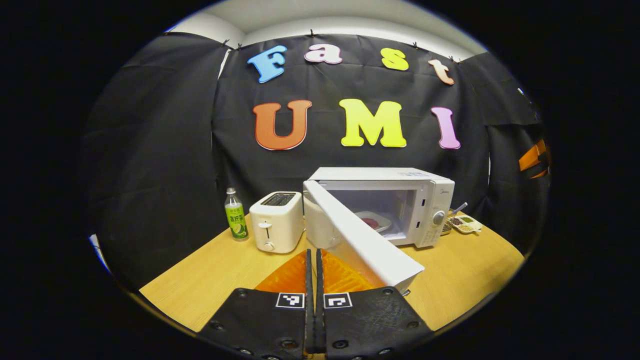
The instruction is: Open the microwave oven with the left hand, put the food in, and close the microwave oven.
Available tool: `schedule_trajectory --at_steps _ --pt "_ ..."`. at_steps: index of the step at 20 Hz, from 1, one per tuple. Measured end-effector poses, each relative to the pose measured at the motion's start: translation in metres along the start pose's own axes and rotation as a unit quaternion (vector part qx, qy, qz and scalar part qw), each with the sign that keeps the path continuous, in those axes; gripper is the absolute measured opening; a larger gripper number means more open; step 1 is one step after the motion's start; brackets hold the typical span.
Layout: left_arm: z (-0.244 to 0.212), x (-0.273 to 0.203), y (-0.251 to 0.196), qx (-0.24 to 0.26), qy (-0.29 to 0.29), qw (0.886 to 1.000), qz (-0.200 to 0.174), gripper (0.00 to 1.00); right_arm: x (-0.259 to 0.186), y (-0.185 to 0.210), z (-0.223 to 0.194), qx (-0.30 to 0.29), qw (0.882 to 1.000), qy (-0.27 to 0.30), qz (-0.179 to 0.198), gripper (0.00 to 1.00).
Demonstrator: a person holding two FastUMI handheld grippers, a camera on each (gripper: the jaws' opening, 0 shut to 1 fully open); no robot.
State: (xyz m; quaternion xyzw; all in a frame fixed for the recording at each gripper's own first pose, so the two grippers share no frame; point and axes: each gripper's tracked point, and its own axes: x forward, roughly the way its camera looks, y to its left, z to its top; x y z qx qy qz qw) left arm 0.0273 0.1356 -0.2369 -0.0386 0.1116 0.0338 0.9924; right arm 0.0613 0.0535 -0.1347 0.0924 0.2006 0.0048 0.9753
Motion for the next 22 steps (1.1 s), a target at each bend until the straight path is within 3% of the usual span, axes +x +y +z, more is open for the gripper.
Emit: schedule_trajectory --at_steps 5,6,7,8,9,10,11,17,22 --pt "-0.026 0.006 -0.049 0.016 0.032 0.998 -0.052 0.0 -0.005 -0.013 0.002 0.003 1.0 0.002 -0.014 1.0" --pt "-0.027 0.008 -0.06 0.017 0.032 0.997 -0.062 0.0 -0.006 -0.017 0.002 0.003 1.0 0.002 -0.018 0.91" --pt "-0.028 0.013 -0.071 0.018 0.032 0.997 -0.073 0.0 -0.008 -0.02 0.002 0.004 1.0 0.003 -0.02 0.91" --pt "-0.027 0.017 -0.081 0.02 0.031 0.996 -0.078 0.0 -0.009 -0.023 0.003 0.005 1.0 0.004 -0.024 1.0" --pt "-0.025 0.021 -0.091 0.02 0.03 0.995 -0.088 0.0 -0.01 -0.026 0.004 0.006 1.0 0.004 -0.027 1.0" --pt "-0.023 0.023 -0.101 0.02 0.027 0.995 -0.097 0.0 -0.011 -0.028 0.006 0.008 1.0 0.003 -0.029 0.92" --pt "-0.018 0.027 -0.111 0.022 0.021 0.994 -0.107 0.0 -0.012 -0.03 0.008 0.008 0.999 0.002 -0.032 1.0" --pt "-0.002 0.05 -0.151 0.035 0.006 0.989 -0.144 0.0 -0.009 -0.04 0.01 0.026 0.999 0.012 -0.037 1.0" --pt "0.003 0.071 -0.172 0.039 0.002 0.987 -0.154 0.0 -0.004 -0.053 0.014 0.017 0.999 0.011 -0.042 1.0"
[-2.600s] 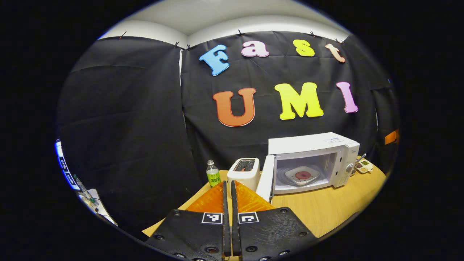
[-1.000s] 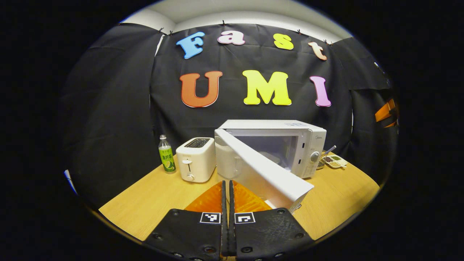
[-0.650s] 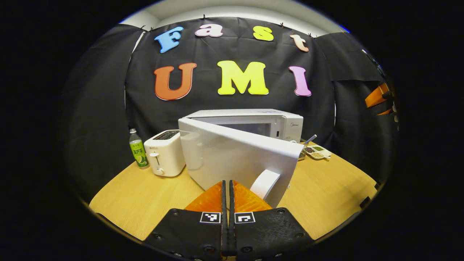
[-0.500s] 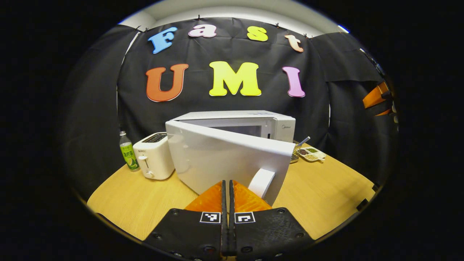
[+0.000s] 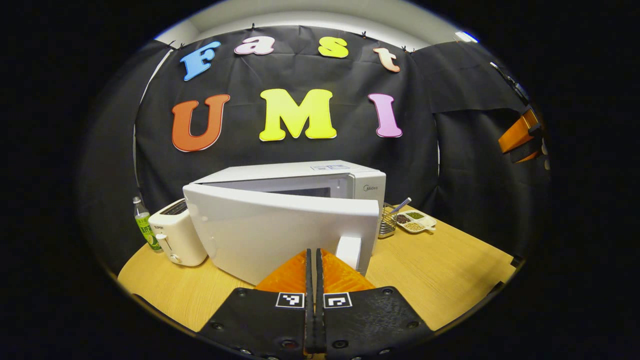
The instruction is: Open the microwave oven with the left hand, put the food in, and close the microwave oven.
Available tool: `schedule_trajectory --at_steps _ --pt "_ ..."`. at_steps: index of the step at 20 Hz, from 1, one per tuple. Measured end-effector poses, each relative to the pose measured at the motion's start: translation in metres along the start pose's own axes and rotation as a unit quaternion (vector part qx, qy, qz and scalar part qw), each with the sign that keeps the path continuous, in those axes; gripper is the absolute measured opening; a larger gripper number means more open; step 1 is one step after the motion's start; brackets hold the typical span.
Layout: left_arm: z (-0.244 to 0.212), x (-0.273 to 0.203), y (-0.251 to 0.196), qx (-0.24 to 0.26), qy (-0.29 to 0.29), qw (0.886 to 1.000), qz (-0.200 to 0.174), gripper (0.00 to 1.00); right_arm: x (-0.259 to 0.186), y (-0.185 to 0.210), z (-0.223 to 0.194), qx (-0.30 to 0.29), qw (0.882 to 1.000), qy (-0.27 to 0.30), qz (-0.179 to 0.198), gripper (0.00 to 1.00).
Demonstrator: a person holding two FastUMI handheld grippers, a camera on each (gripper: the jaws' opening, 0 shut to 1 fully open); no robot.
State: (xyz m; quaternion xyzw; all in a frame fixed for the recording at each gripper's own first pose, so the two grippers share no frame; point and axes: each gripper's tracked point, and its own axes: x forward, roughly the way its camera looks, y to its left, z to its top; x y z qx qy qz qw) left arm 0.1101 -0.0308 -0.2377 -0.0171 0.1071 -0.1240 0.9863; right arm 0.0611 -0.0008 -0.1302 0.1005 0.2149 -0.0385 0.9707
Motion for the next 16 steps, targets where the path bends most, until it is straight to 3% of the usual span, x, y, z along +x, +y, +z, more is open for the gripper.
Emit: schedule_trajectory --at_steps 6,7,8,9,10,16 --pt "0.007 0.033 -0.006 -0.007 0.002 1.0 0.001 0.0 0.009 -0.004 0.006 -0.001 1.0 0.006 0.008 1.0" --pt "0.008 0.039 -0.007 -0.005 0.0 1.0 0.002 0.0 0.01 -0.004 0.009 -0.004 1.0 0.003 0.007 0.92" --pt "0.01 0.045 -0.007 -0.003 0.0 1.0 0.003 0.0 0.011 -0.005 0.012 -0.011 1.0 0.0 0.008 1.0" --pt "0.011 0.051 -0.006 -0.003 0.0 1.0 0.003 0.0 0.012 -0.005 0.014 -0.015 1.0 -0.003 0.01 0.92" --pt "0.011 0.056 -0.008 -0.003 -0.001 1.0 0.002 0.0 0.013 -0.005 0.016 -0.019 1.0 -0.003 0.01 1.0" --pt "0.017 0.091 -0.016 -0.005 -0.006 1.0 -0.001 0.0 0.019 -0.013 0.018 -0.022 1.0 0.001 0.007 1.0"
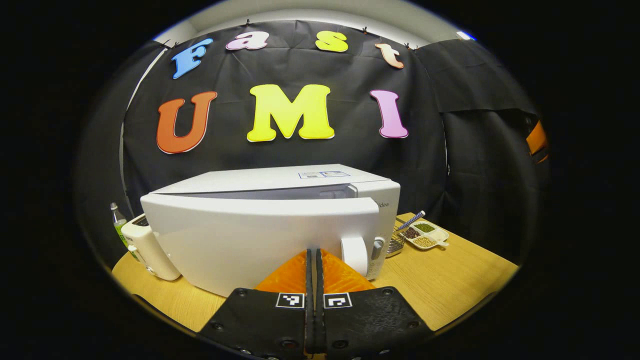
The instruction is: Open the microwave oven with the left hand, put the food in, and close the microwave oven.
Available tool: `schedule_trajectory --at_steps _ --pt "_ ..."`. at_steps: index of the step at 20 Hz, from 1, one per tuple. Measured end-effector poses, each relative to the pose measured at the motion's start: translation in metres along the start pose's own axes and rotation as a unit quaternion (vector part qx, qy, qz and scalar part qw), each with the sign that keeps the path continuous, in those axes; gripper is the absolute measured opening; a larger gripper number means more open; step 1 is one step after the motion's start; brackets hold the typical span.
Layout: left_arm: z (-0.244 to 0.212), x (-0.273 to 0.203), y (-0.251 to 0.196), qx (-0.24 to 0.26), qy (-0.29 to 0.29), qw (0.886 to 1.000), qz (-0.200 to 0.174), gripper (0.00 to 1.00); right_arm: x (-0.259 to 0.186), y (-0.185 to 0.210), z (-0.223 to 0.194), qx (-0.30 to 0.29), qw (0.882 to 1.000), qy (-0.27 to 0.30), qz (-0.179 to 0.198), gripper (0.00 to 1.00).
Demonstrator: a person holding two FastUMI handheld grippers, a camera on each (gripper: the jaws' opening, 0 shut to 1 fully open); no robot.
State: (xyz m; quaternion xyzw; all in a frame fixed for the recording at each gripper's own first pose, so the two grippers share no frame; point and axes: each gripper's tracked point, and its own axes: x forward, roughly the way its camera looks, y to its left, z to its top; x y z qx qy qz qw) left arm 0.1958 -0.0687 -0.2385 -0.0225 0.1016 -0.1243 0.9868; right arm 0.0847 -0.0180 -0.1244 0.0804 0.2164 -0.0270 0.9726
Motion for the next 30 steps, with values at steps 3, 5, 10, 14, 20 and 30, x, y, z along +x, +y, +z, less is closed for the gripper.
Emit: schedule_trajectory --at_steps 3,5,10,14,20,30 --pt "0.001 0.015 -0.002 0.001 0.0 1.0 0.002 0.0 0.0 -0.006 0.002 0.003 1.0 0.003 -0.006 1.0" --pt "-0.001 0.023 -0.002 -0.002 0.001 1.0 0.003 0.0 0.001 -0.011 0.0 0.001 1.0 0.004 -0.011 1.0" --pt "-0.001 0.038 -0.002 -0.007 0.001 1.0 0.009 0.0 0.002 -0.019 0.001 -0.002 1.0 0.006 -0.018 1.0" --pt "0.001 0.041 -0.001 -0.006 -0.002 1.0 0.012 0.0 0.005 -0.02 -0.002 0.003 1.0 0.011 -0.015 1.0" --pt "-0.002 0.045 -0.001 -0.02 0.015 0.999 0.023 0.0 0.01 -0.006 0.001 -0.001 1.0 0.009 -0.001 0.92" --pt "0.028 -0.039 0.031 -0.014 0.022 0.998 0.055 0.96 -0.011 0.039 0.037 -0.067 0.995 -0.074 0.023 1.0"
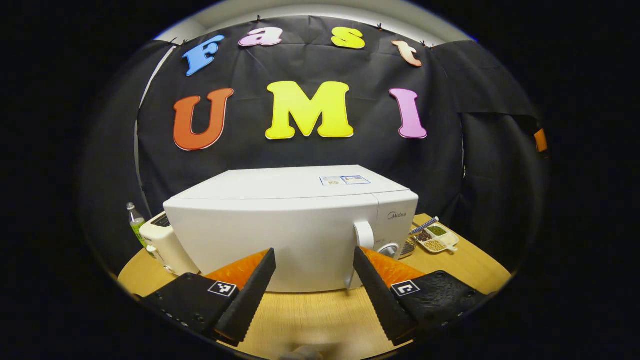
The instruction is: Open the microwave oven with the left hand, put the food in, and close the microwave oven.
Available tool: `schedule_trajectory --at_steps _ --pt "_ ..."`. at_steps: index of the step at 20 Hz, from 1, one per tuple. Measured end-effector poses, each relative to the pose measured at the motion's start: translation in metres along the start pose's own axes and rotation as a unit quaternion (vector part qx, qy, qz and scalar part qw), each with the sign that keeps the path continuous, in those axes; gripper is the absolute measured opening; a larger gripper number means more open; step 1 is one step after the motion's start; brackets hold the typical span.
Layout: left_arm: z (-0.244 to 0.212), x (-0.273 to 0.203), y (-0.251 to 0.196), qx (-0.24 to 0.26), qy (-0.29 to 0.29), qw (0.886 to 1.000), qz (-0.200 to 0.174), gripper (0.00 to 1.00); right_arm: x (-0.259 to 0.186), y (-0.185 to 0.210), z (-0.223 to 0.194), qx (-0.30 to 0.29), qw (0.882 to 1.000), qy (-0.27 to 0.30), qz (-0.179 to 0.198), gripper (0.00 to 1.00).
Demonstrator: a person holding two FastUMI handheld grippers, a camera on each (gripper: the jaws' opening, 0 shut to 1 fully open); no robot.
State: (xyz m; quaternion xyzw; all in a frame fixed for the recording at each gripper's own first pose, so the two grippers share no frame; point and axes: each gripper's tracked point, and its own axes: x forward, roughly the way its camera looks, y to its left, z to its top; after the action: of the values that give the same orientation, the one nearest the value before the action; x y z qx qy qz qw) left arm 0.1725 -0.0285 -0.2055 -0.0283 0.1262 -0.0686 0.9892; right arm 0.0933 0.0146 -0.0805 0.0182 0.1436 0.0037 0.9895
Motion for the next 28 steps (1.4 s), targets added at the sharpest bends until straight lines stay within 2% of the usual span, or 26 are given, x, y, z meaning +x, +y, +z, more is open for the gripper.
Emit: schedule_trajectory --at_steps 1,3,4,5,6,7,8,9,11,12,13,14,16,17,22,23,26,27,28 --pt "0.008 -0.013 0.006 0.006 -0.006 1.0 0.007 0.96 -0.002 0.005 0.004 -0.001 1.0 -0.007 0.004 0.92" --pt "0.029 -0.043 0.012 0.008 -0.025 1.0 0.013 0.96 -0.009 0.018 0.011 -0.007 1.0 -0.022 0.016 0.92" --pt "0.04 -0.059 0.015 0.003 -0.035 0.999 0.014 0.96 -0.012 0.022 0.015 -0.011 0.999 -0.029 0.018 1.0" --pt "0.051 -0.076 0.018 -0.003 -0.042 0.999 0.017 0.96 -0.016 0.026 0.02 -0.016 0.999 -0.04 0.02 1.0" --pt "0.061 -0.092 0.023 -0.009 -0.05 0.999 0.019 0.96 -0.022 0.031 0.026 -0.023 0.998 -0.051 0.02 0.92" --pt "0.073 -0.109 0.028 -0.015 -0.056 0.998 0.024 0.95 -0.027 0.035 0.032 -0.028 0.997 -0.063 0.02 1.0" --pt "0.085 -0.124 0.034 -0.018 -0.065 0.997 0.028 0.95 -0.034 0.041 0.039 -0.031 0.996 -0.076 0.023 1.0" --pt "0.099 -0.139 0.04 -0.019 -0.077 0.996 0.033 0.95 -0.038 0.046 0.046 -0.032 0.995 -0.087 0.025 0.92" --pt "0.125 -0.167 0.05 -0.012 -0.098 0.994 0.043 0.95 -0.046 0.055 0.055 -0.03 0.994 -0.103 0.03 0.92" --pt "0.137 -0.179 0.051 -0.01 -0.109 0.993 0.042 0.96 -0.05 0.06 0.06 -0.026 0.993 -0.109 0.033 1.0" --pt "0.147 -0.189 0.051 -0.011 -0.12 0.992 0.041 0.96 -0.053 0.066 0.066 -0.02 0.992 -0.118 0.038 0.92" --pt "0.157 -0.197 0.052 -0.012 -0.126 0.991 0.039 0.96 -0.058 0.069 0.071 -0.014 0.991 -0.124 0.038 0.92" --pt "0.172 -0.208 0.054 -0.009 -0.138 0.99 0.043 0.96 -0.062 0.067 0.079 -0.01 0.99 -0.136 0.034 0.92" --pt "0.178 -0.211 0.054 -0.008 -0.144 0.989 0.042 0.96 -0.066 0.068 0.083 -0.01 0.989 -0.142 0.033 1.0" --pt "0.193 -0.217 0.053 -0.02 -0.159 0.986 0.041 0.96 -0.076 0.07 0.09 -0.019 0.987 -0.157 0.028 1.0" --pt "0.195 -0.217 0.052 -0.018 -0.163 0.986 0.04 0.96 -0.077 0.072 0.088 -0.019 0.987 -0.156 0.03 0.92" --pt "0.197 -0.215 0.049 -0.017 -0.164 0.986 0.036 0.96 -0.079 0.07 0.082 -0.017 0.988 -0.147 0.03 0.92" --pt "0.199 -0.215 0.049 -0.018 -0.166 0.985 0.036 0.96 -0.079 0.068 0.082 -0.015 0.989 -0.144 0.029 1.0" --pt "0.203 -0.214 0.047 -0.016 -0.17 0.985 0.035 0.96 -0.08 0.067 0.082 -0.015 0.989 -0.143 0.029 0.92"
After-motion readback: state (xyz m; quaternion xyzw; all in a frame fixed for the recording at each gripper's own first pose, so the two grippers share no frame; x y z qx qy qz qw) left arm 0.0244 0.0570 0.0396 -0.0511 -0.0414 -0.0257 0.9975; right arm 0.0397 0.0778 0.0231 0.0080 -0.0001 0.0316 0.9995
